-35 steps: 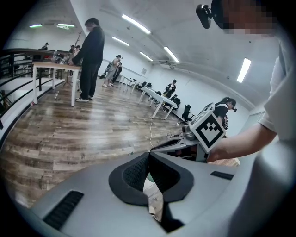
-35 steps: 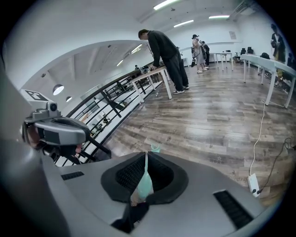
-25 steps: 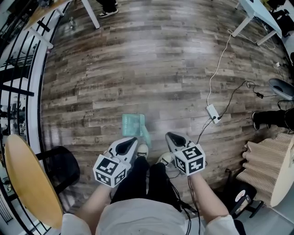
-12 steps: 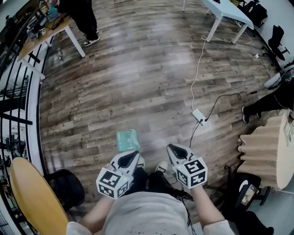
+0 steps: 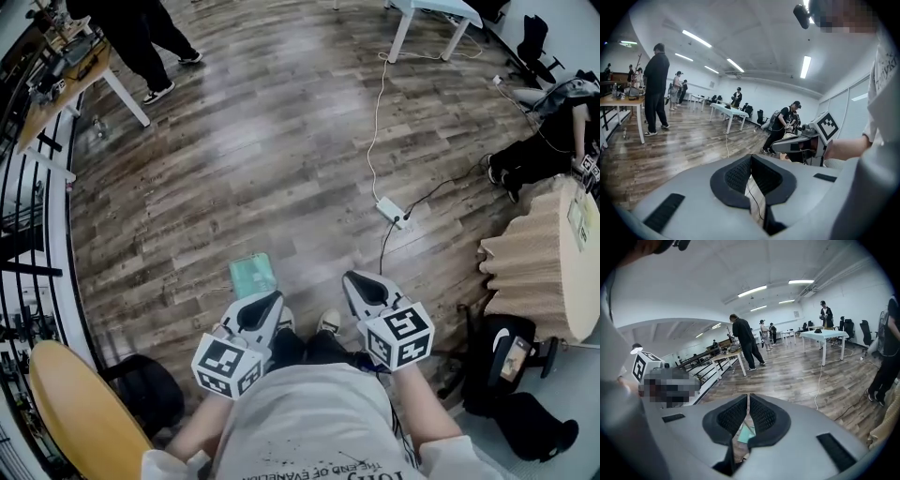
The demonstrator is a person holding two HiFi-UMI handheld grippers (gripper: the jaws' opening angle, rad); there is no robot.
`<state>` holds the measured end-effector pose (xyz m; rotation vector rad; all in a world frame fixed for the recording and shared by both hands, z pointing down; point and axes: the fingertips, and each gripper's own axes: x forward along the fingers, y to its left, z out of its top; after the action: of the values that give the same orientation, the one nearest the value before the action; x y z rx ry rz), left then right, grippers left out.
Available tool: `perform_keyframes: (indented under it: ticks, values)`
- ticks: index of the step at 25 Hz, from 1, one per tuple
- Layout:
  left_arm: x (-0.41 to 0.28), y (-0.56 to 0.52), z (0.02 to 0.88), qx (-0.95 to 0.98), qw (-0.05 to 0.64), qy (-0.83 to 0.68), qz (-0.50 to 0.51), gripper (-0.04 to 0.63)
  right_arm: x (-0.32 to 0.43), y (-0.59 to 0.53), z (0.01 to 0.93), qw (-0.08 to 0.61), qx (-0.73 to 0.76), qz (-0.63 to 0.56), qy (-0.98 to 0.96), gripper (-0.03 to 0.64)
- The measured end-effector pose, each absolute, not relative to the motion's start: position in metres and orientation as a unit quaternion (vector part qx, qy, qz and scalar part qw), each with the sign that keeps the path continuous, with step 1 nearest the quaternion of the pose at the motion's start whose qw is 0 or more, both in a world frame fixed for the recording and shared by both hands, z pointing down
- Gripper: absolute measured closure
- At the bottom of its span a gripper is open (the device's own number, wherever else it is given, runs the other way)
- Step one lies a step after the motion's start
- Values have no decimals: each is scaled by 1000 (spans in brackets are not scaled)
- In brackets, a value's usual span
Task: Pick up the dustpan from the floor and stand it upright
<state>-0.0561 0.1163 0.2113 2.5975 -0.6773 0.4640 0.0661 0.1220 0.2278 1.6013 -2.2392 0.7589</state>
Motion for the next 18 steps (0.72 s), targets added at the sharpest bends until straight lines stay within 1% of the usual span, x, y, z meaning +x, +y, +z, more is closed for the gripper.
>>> perform_keyframes:
  ticks: [7, 13, 18]
  values:
    - [-58, 123, 211, 936, 194, -235, 179, 571, 62, 123, 214, 125, 562, 254, -777, 580]
    - [-58, 123, 201, 938, 190, -238, 167, 571, 54, 120, 202, 138, 554, 233, -787, 591]
    - [-62, 129, 201, 936, 190, -242, 172, 571, 49, 122, 203, 136, 545, 233, -793, 591]
